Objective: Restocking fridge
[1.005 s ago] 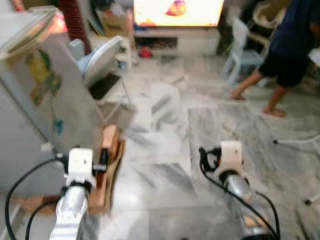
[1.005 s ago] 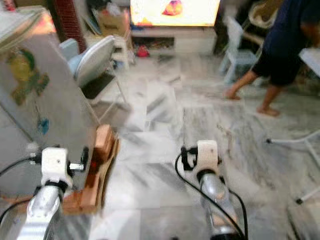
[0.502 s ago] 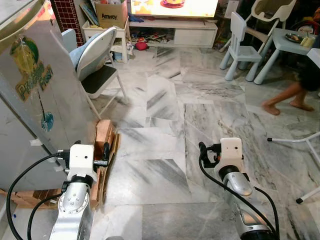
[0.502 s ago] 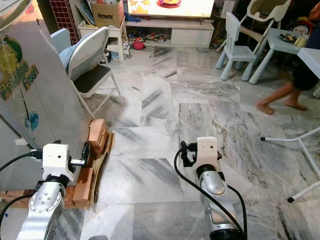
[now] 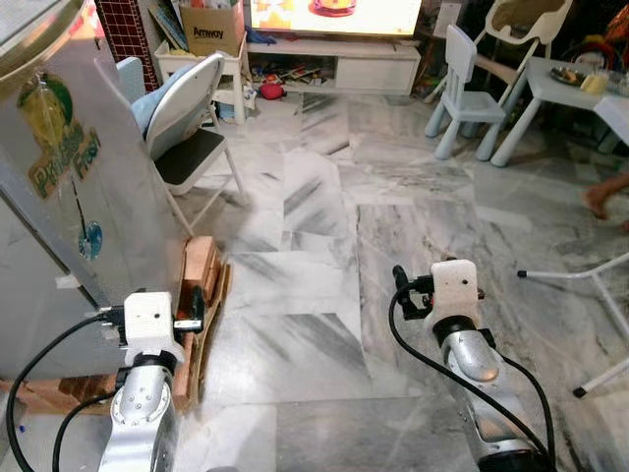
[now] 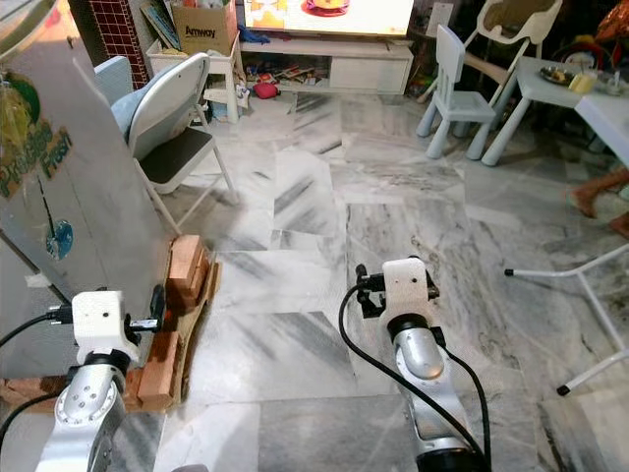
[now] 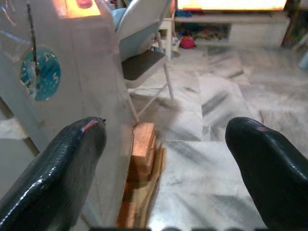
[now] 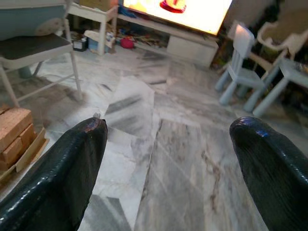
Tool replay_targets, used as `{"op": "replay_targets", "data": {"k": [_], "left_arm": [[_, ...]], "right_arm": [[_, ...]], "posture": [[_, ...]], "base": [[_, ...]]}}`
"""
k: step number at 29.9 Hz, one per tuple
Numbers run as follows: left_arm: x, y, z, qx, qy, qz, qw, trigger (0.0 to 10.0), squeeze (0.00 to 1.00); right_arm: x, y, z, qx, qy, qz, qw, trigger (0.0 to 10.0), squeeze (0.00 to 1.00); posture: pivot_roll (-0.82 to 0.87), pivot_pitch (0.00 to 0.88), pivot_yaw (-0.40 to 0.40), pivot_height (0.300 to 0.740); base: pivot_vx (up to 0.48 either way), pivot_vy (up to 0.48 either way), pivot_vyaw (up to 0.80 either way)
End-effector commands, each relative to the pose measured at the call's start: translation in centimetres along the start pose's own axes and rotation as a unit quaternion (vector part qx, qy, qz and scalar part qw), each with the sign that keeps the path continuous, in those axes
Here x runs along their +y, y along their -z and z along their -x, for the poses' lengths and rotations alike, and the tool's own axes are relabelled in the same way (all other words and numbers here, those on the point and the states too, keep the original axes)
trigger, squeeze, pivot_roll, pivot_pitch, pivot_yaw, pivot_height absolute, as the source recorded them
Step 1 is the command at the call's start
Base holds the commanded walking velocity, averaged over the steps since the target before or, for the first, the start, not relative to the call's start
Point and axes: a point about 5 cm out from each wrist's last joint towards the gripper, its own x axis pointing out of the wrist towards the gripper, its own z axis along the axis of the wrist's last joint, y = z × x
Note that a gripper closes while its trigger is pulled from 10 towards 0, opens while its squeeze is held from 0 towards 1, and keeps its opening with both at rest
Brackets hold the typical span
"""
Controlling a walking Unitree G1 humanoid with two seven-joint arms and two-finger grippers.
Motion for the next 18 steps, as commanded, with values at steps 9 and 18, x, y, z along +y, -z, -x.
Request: {"op": "replay_targets", "data": {"k": [9,18], "left_arm": [[-1.1,-0.6,-0.7,-0.014,0.091,-0.067,0.994,10.0,0.00],[-0.3,-1.6,-0.1,-0.033,0.066,-0.063,0.995,10.0,0.00]], "right_arm": [[-0.5,0.3,-0.4,0.018,-0.036,0.007,0.999,10.0,0.00],[-1.0,-0.3,1.0,-0.004,-0.055,0.014,0.998,10.0,0.00]], "posture": [[0.04,0.000,-0.075,0.740],[0.05,0.000,-0.017,0.740]], "base": [[0.000,0.000,0.00],[0.000,0.000,0.00]]}}
